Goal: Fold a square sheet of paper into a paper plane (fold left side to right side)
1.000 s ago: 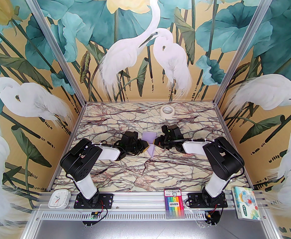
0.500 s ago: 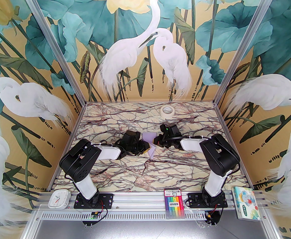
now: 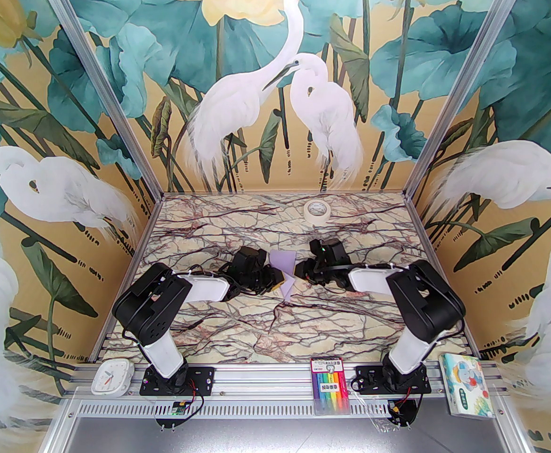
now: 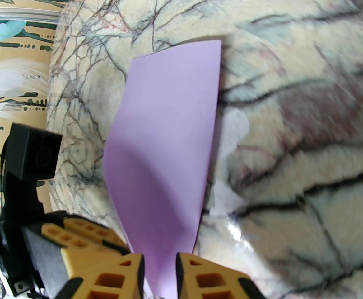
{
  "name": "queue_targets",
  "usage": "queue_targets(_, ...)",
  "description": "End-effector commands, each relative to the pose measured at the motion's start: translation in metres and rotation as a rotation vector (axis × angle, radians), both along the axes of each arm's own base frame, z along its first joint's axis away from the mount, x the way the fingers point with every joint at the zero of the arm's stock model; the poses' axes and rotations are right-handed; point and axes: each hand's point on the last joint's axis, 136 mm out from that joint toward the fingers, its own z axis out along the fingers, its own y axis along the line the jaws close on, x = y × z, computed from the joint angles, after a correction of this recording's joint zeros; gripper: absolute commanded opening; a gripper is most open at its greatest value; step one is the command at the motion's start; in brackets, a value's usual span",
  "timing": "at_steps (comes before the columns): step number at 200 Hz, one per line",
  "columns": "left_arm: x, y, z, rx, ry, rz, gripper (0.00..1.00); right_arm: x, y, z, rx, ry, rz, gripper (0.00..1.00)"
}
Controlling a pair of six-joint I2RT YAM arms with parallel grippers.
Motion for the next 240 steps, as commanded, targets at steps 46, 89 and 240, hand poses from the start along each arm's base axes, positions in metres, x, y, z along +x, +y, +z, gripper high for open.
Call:
queue_targets(46, 0.005, -0.001, -0.002, 0.005, 0.002, 0.014, 0.17, -0.012, 0.003, 0.011, 0.083, -0.007, 0.001, 0.26)
queue_targets(89, 0.005, -0.002, -0.001, 0.002, 0.002, 0.013, 0.17, -0.010, 0.009, 0.009, 0.078, -0.005, 0.011, 0.23)
queue_targets(240, -0.005, -0.008, 0.004, -0.020, -0.007, -0.061, 0.18, 0.009, 0.014, -0.004, 0.012, 0.000, 0.018, 0.00)
